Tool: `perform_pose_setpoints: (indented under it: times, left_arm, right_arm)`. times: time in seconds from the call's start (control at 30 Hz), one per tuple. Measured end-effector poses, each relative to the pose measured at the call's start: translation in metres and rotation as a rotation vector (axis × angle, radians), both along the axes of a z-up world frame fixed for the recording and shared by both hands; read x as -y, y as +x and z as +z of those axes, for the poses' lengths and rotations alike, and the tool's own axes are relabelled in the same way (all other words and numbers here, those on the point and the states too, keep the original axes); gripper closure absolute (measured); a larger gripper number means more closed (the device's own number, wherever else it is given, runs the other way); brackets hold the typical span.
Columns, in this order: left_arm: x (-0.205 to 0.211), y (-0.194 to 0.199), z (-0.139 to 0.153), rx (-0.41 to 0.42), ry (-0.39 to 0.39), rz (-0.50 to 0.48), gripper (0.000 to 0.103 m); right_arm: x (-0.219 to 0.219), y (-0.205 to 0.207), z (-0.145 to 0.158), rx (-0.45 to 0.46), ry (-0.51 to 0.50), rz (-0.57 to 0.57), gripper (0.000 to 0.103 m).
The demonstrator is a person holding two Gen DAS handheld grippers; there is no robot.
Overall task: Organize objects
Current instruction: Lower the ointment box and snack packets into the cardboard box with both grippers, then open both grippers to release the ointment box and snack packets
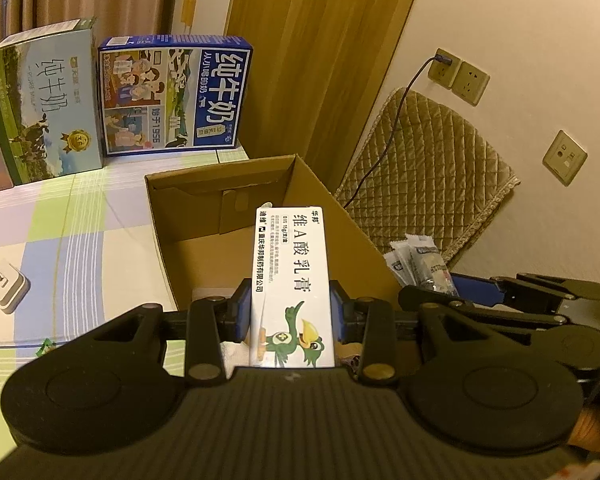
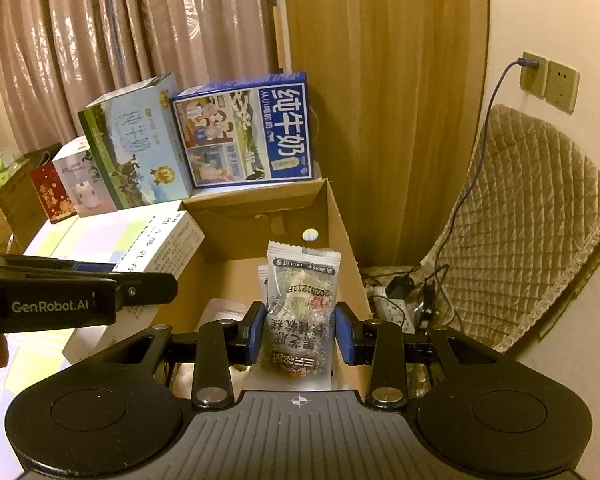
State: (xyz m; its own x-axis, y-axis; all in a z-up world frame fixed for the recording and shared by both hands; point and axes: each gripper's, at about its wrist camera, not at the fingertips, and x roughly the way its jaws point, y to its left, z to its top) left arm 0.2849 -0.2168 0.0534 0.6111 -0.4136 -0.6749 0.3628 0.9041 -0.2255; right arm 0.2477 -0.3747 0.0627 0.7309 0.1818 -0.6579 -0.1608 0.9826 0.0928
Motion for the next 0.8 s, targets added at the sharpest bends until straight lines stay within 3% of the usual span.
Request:
perform_pose_setpoints:
  times: [0.17,0.23,0.8]
  left_arm:
    - [0.004,0.010,-0.009,0.005,-0.006,0.012,0.070]
    - [0.004,0.014,-0.012,0.015,0.009,0.032,0.053]
    - [-0.048,-0.004,-0.008,0.020,0.011,0.110,0.053]
  right_arm:
    - [0.005,0.002,-0.003,-0.009,0.007,-0.016,0.069]
    - [0.007,0.000,-0.003,-0.011,0.012,-0.019,0.069]
    - [-0.009,0.013,-0.012,-0.037,0.100,0.000,0.068]
